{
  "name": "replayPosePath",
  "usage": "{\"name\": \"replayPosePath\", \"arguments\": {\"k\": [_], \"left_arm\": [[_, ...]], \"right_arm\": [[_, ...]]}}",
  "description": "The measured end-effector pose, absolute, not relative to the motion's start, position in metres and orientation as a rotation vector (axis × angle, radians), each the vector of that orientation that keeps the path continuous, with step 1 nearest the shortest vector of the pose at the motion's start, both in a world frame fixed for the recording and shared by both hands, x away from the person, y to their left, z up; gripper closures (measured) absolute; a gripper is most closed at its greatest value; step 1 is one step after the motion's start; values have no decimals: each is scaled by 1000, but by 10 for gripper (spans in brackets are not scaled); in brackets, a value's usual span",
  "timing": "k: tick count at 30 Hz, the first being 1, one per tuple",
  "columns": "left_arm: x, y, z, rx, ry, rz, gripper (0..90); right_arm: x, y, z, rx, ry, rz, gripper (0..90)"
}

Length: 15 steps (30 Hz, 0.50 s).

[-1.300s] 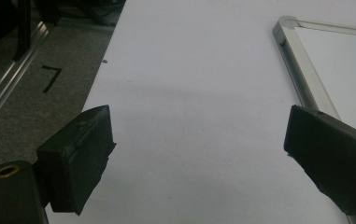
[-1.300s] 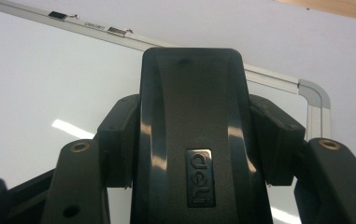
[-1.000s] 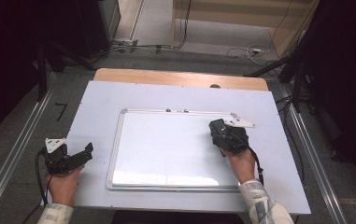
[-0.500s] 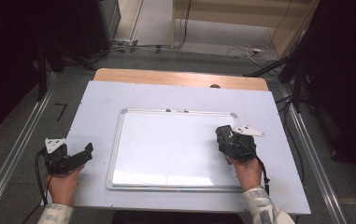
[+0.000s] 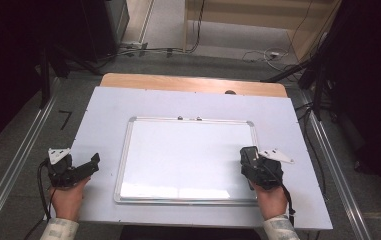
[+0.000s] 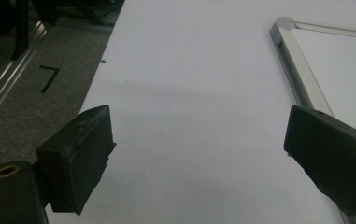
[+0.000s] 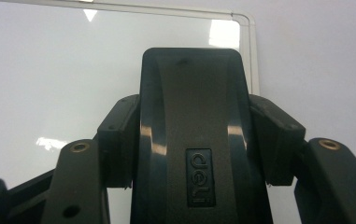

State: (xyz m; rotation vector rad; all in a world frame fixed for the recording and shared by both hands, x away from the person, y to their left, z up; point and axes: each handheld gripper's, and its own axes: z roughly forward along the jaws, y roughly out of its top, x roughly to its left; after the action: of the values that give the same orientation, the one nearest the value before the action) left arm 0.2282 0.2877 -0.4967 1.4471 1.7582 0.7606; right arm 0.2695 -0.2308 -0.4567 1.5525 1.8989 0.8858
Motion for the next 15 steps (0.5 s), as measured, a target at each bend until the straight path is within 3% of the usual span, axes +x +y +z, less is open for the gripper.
{"name": "replayPosePath", "arguments": {"k": [15], "left_arm": [[229,288,-497,1440,1757,753,88]], "right_arm": [[262,-218,-485,1653,1795,719,386]]}}
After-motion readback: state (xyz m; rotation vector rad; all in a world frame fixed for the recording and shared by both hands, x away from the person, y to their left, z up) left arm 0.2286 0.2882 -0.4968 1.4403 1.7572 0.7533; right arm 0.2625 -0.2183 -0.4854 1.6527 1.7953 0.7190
